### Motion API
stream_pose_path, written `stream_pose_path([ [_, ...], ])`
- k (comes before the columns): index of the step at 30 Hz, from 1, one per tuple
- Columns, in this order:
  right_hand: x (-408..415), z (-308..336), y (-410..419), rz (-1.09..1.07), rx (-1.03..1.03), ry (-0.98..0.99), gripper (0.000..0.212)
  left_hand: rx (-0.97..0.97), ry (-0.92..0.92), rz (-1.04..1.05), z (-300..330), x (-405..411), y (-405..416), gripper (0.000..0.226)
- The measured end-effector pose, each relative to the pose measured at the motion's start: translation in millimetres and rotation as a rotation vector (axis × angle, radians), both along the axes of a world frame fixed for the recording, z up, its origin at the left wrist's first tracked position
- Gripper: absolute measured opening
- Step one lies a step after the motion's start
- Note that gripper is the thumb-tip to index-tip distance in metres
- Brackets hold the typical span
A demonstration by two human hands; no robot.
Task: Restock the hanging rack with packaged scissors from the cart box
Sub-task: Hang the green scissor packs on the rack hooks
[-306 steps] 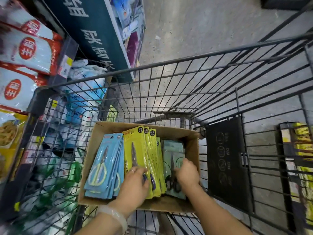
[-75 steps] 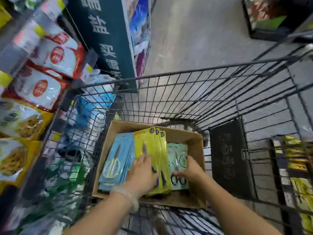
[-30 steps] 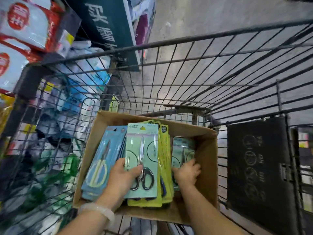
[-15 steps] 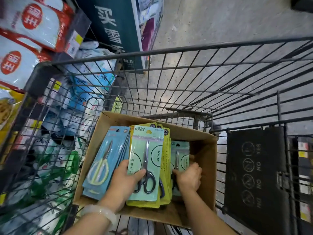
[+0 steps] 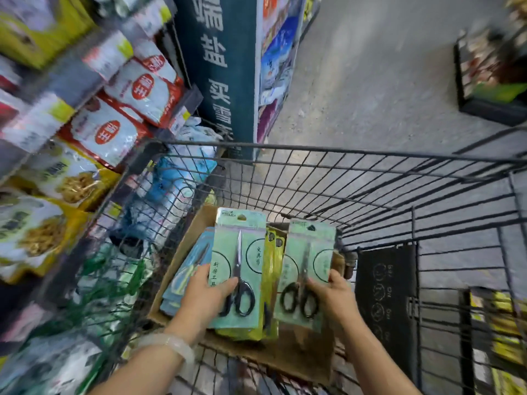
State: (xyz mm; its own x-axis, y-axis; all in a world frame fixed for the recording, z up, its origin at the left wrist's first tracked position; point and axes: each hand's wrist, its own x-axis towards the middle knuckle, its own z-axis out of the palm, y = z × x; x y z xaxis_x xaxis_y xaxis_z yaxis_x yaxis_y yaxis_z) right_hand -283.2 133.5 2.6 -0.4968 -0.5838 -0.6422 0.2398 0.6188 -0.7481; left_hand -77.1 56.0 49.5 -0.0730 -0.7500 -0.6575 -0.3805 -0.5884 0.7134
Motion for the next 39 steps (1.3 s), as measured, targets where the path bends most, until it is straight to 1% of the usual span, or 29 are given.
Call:
stream_pose_path([
  [3, 22.5, 39.0, -11.2, 0.117, -0.140, -0.038, 0.011, -0.043, 0.040, 0.062, 28.1, 21.1, 5.8, 0.018],
  [6, 68.0, 76.3, -20.7, 0.271, -0.198, -0.050, 0.009, -0.136, 0.039, 0.128, 58.4, 66.3, 23.2, 0.018],
  [8, 108.4, 100.0, -21.2, 0.352, -0.244, -0.075, 0.011, -0.172, 0.024, 0.216, 78.6, 107.8, 43.5, 0.026],
  [11, 180.9, 136.2, -3.7, 0.528, -0.332, -0.094, 0.018, -0.242, 0.006, 0.375, 105.6, 178.9, 93.6, 0.045],
  [14, 262.0, 167.1, 37.2, 0.707, -0.362, -0.112, 0.014, -0.281, 0.036, 0.594, 128.0, 256.5, 171.7, 0.037],
  [15, 289.1, 174.7, 54.0, 0.783, -0.365, -0.125, 0.013, -0.289, 0.028, 0.640, 133.7, 281.2, 203.0, 0.045],
  [17, 346.0, 191.0, 95.0, 0.937, -0.390, -0.132, 0.009, -0.341, 0.023, 0.716, 146.8, 325.1, 269.4, 0.075],
  [18, 375.0, 197.5, 117.2, 1.010, -0.407, -0.127, 0.003, -0.370, 0.030, 0.764, 155.1, 346.8, 305.8, 0.074],
  [20, 430.9, 209.2, 163.0, 1.142, -0.413, -0.081, 0.018, -0.413, 0.031, 0.882, 171.9, 385.3, 376.8, 0.043],
  [21, 457.5, 212.2, 185.7, 1.217, -0.407, -0.100, 0.017, -0.415, 0.010, 0.956, 176.4, 405.5, 411.0, 0.036],
  [22, 486.4, 215.7, 209.4, 1.276, -0.412, -0.128, 0.012, -0.440, 0.003, 1.038, 184.0, 420.8, 445.1, 0.047],
  [23, 512.5, 221.3, 233.8, 1.337, -0.407, -0.150, 0.009, -0.458, -0.036, 1.124, 178.5, 442.5, 479.2, 0.065],
  [24, 538.3, 223.9, 257.4, 1.383, -0.423, -0.165, 0.011, -0.488, -0.041, 1.192, 163.3, 466.6, 513.7, 0.078],
  [25, 563.2, 226.9, 281.8, 1.451, -0.440, -0.166, 0.013, -0.478, -0.042, 1.249, 150.4, 489.3, 548.6, 0.083],
  [27, 606.7, 236.9, 330.6, 1.590, -0.471, -0.157, 0.010, -0.448, -0.060, 1.396, 162.5, 507.4, 610.2, 0.086],
  [29, 648.7, 244.0, 376.6, 1.713, -0.489, -0.179, 0.003, -0.450, -0.098, 1.515, 176.4, 516.2, 662.7, 0.078],
  [31, 687.4, 248.8, 419.4, 1.816, -0.521, -0.193, 0.012, -0.455, -0.144, 1.600, 185.1, 526.0, 708.3, 0.065],
  [33, 724.3, 252.8, 458.1, 1.894, -0.518, -0.228, 0.016, -0.465, -0.147, 1.680, 184.0, 541.2, 748.3, 0.048],
  [36, 780.7, 250.8, 504.0, 1.962, -0.547, -0.279, 0.014, -0.494, -0.162, 1.766, 185.3, 576.0, 797.4, 0.041],
  [38, 821.6, 243.3, 525.9, 1.987, -0.545, -0.291, 0.008, -0.520, -0.172, 1.807, 187.9, 605.8, 824.2, 0.024],
  [39, 843.7, 239.0, 536.8, 1.997, -0.533, -0.294, 0.009, -0.524, -0.177, 1.826, 188.4, 621.7, 837.1, 0.016],
])
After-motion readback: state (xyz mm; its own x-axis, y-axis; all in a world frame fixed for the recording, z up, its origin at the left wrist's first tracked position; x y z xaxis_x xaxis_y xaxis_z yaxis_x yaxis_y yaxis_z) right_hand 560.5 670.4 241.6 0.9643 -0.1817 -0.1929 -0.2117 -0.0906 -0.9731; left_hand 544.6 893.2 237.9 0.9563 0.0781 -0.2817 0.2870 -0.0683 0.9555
